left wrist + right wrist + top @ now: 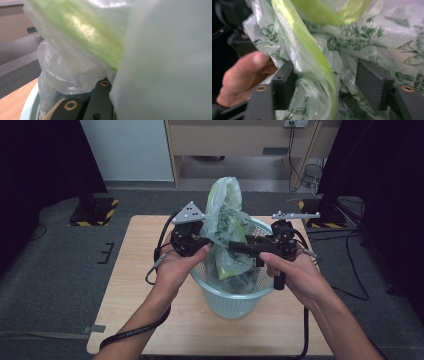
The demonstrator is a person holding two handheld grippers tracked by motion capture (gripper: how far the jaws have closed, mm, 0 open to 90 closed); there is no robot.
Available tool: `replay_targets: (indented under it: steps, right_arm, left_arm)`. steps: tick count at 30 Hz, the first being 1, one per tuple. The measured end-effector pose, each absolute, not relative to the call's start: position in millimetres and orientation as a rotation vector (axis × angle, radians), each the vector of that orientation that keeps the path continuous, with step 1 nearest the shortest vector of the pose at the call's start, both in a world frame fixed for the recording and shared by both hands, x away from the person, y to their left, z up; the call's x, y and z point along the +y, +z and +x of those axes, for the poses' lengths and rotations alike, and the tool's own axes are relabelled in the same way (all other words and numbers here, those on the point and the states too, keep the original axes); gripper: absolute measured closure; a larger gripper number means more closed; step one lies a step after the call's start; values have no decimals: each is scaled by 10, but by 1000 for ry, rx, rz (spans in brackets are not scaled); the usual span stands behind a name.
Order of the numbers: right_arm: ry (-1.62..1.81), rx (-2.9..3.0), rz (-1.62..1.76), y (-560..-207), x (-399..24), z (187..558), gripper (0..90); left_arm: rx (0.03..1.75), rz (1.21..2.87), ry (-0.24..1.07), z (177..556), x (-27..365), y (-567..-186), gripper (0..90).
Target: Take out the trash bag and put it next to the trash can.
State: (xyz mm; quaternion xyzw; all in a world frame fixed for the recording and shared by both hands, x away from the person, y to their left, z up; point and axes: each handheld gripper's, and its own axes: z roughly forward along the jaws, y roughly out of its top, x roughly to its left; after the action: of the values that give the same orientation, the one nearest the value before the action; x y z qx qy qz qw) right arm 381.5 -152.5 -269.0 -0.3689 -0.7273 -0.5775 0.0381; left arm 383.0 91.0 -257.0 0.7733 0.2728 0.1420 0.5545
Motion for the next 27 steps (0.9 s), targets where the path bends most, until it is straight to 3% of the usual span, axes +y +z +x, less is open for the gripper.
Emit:
replay_targets:
  steps: [3,7,9,13,19,27]
  right_arm:
    - [-1742,-2254,-1107,-2745,-1506,3835,509]
    - [-1733,-2268,-1081,-2765,-1521,3880,784]
    - [-1747,-2285,-1094,-2754,-1543,3904,858]
    - [-1769,-2282,-1141,-2739,-1591,3980,888]
    - [-1811,-2217,-1162,-2719,-1657,4105,892]
    - [-1772,-2186,-1135,-2669,-1567,4116,893]
  left_arm:
    - [643,1809,294,3821,904,-2566,892]
    - [630,1818,284,3811,902,-2568,891]
    - [630,1821,280,3814,910,-2572,887]
    - [615,1816,224,3824,917,-2584,853]
    - [568,1876,168,3830,861,-2600,665]
    - [578,1943,250,3804,756,-2609,573]
